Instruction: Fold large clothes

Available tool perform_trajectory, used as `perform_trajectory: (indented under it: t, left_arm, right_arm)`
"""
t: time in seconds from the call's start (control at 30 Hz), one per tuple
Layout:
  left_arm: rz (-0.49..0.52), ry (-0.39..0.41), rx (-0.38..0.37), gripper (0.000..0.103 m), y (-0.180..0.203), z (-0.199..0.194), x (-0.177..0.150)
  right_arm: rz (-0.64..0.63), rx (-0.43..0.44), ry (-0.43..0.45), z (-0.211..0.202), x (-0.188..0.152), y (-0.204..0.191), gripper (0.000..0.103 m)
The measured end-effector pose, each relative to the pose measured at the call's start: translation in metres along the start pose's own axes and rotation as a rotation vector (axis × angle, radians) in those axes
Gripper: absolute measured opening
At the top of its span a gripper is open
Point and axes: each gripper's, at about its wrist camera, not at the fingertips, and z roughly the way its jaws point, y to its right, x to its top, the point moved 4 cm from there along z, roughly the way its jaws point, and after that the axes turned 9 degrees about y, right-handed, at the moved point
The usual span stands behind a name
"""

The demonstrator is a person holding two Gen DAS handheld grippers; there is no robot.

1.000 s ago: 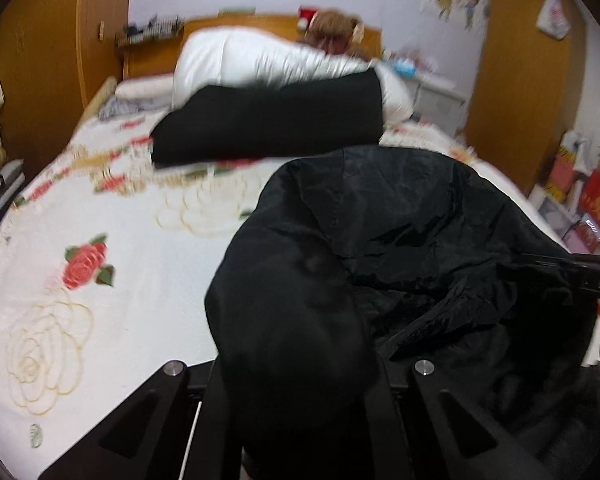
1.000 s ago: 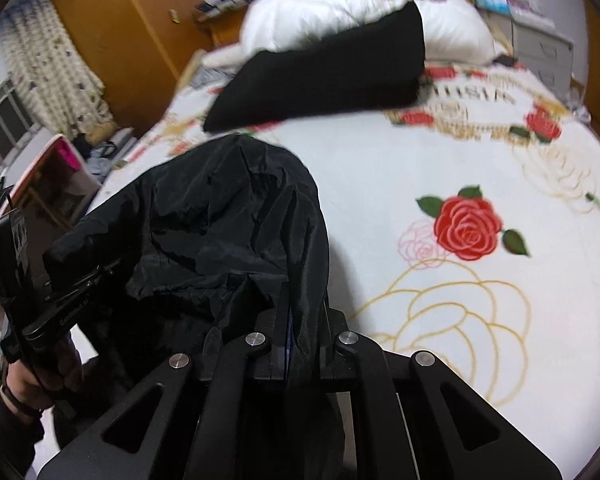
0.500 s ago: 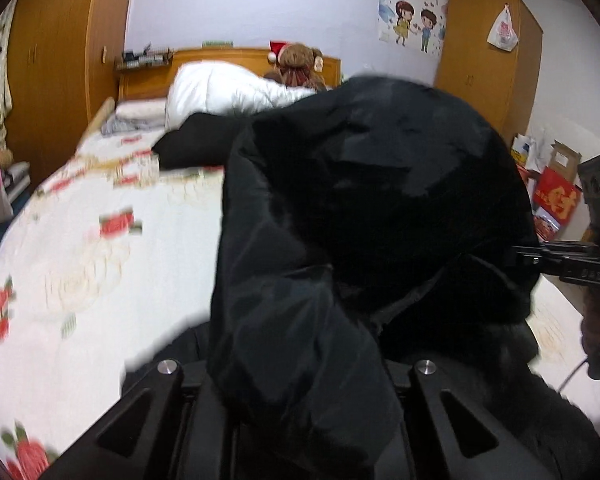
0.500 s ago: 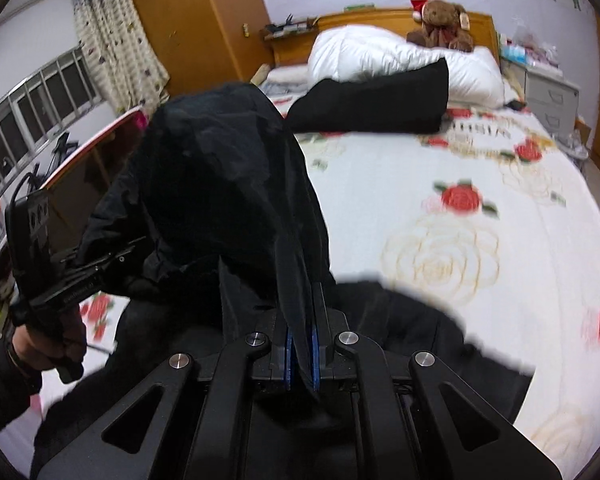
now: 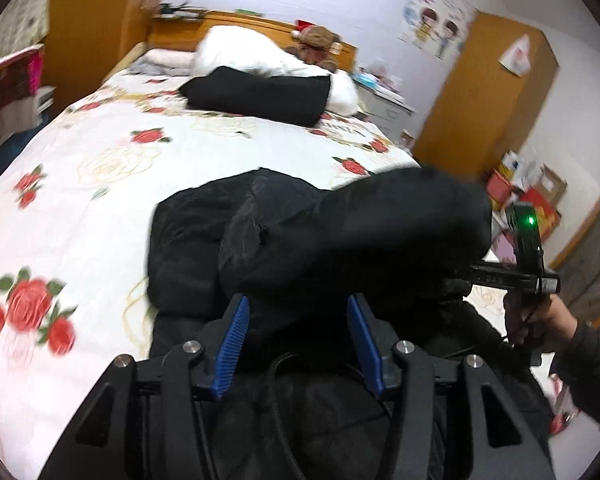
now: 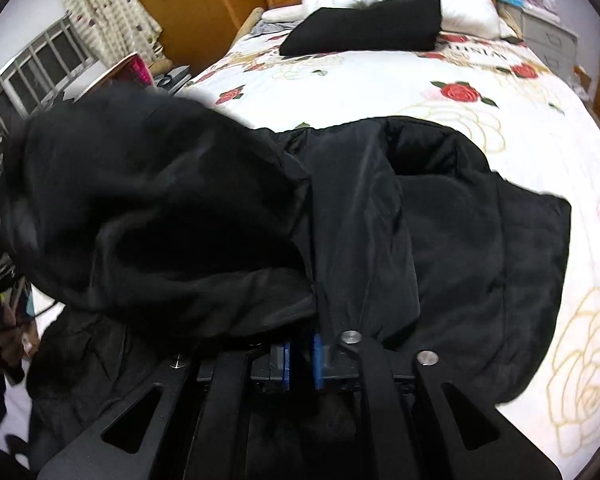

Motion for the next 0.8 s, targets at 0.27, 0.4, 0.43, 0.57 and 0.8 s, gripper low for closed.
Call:
perform_trajectory:
  t: [0.27, 0.4, 0.43, 0.57, 0.8]
  left_arm:
    - [-0.036, 0.168, -0.056, 0.066, 0.017, 0.0, 0.075]
    - [0.024, 0.056, -0.116, 0.066, 0.051, 0.052, 0.058]
    - [0.054, 0.009, -0.107, 0.066, 0.057, 0.066, 0.046]
    - [-0.004, -0.075, -0.129, 0.065, 0.063, 0.058, 0.01]
    - [0.053, 0.064, -0.106, 0.065, 0.061, -0.053, 0.034]
  right_arm:
    - [0.001, -0.02, -0.013, -0.011, -0.01, -0.004, 0.012]
    - [0.005, -0.031, -0.043, -0.029, -0.019, -0.008, 0.02]
    - [0.01, -0.025, -0.044, -0.039, -0.023, -0.008, 0.022]
    - [0.038, 0.02, -0.01, -0.093, -0.037, -0.014, 0.025]
    - [0.039, 0.04, 0.138, -0.205, -0.043, -0.046, 0.036]
